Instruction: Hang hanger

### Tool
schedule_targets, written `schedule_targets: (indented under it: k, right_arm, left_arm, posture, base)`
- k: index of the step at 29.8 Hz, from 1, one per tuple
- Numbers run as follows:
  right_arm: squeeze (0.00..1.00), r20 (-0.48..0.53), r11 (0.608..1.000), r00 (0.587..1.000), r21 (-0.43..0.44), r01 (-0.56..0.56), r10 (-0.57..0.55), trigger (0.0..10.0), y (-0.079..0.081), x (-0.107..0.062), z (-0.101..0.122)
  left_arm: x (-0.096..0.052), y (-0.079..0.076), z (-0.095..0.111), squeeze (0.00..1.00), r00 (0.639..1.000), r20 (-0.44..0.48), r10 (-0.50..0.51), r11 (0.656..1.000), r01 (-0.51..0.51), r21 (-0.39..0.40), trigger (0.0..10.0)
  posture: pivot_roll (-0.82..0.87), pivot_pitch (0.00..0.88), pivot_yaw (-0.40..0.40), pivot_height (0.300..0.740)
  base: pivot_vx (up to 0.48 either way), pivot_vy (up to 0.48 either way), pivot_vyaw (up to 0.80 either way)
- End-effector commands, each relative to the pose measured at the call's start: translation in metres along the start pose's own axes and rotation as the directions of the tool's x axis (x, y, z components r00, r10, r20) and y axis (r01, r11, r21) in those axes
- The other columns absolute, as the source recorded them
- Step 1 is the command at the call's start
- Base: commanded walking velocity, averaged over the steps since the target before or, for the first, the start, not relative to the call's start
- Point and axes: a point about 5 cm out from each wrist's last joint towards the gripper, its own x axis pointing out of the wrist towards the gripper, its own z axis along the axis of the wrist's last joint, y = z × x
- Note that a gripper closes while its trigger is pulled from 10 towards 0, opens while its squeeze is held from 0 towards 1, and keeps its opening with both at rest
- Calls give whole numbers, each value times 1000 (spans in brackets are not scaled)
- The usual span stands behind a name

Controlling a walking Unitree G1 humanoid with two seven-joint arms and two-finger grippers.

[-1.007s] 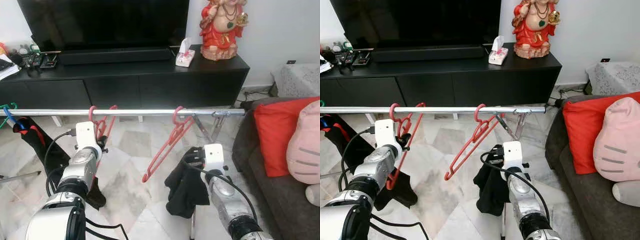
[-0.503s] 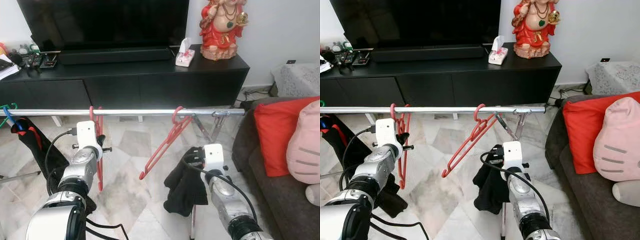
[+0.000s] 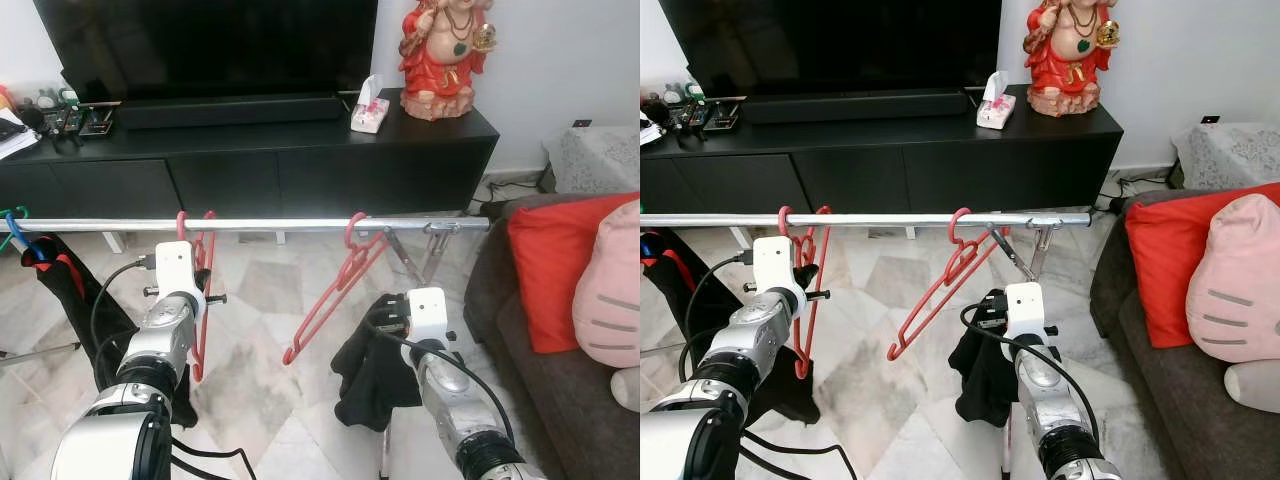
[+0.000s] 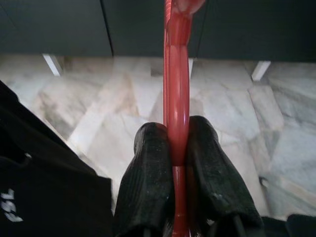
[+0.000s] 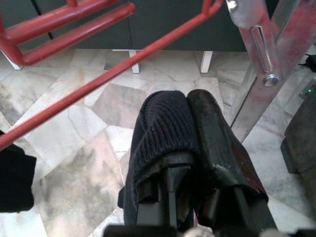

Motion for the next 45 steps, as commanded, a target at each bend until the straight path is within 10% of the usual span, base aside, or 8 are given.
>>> schedule_targets:
  k: [1, 8, 11, 12, 25, 27, 45]
  right_arm:
    - [0, 28, 1000, 1000, -5, -7, 8, 10000, 2, 3, 10]
    - [0, 24, 1000, 1000, -4, -10, 10, 10000, 3, 3, 8]
    - [0, 22, 1000, 1000, -3, -9, 10, 10000, 3, 2, 7]
    - [0, 20, 1000, 1000, -4, -10, 10, 10000, 2, 2, 6]
    - [0, 15, 1000, 1000, -5, -5, 5, 10000, 1, 0, 3]
    - [0, 13, 1000, 1000, -7, -1, 1, 10000, -1, -1, 2]
    - [0, 17, 1000, 1000, -11, -9, 9, 10000, -1, -1, 2]
  left_arm:
    - [-2, 5, 11, 0, 997, 77, 0, 999, -4, 53, 0]
    - [-22, 0, 23, 0, 952, 289, -101, 988, 63, 140, 314]
    - [-31, -1, 16, 0, 946, 296, -129, 983, 82, 166, 8863]
    - [-36, 1, 9, 0, 948, 291, -132, 983, 86, 165, 10000]
    - [-68, 13, -30, 0, 970, 219, -108, 982, 69, 178, 10000]
    - [-86, 18, -62, 0, 988, 142, -57, 989, 36, 141, 10000]
    - [-98, 13, -68, 0, 990, 144, -3, 998, -7, 69, 10000]
  posture:
    - [-106, 0, 12, 740]
    - [-99, 0, 11, 740]
    - [-94, 0, 12, 740]
    - [-93, 0, 13, 740]
    - [-100, 0, 20, 740]
    - [-108, 0, 27, 740]
    - [-109, 0, 28, 740]
  base:
    - [0, 0, 0]
    - [0, 0, 0]
    - [0, 0, 0]
    - [0, 0, 0]
    - [0, 0, 0]
    - [0, 0, 0]
    - [0, 0, 0]
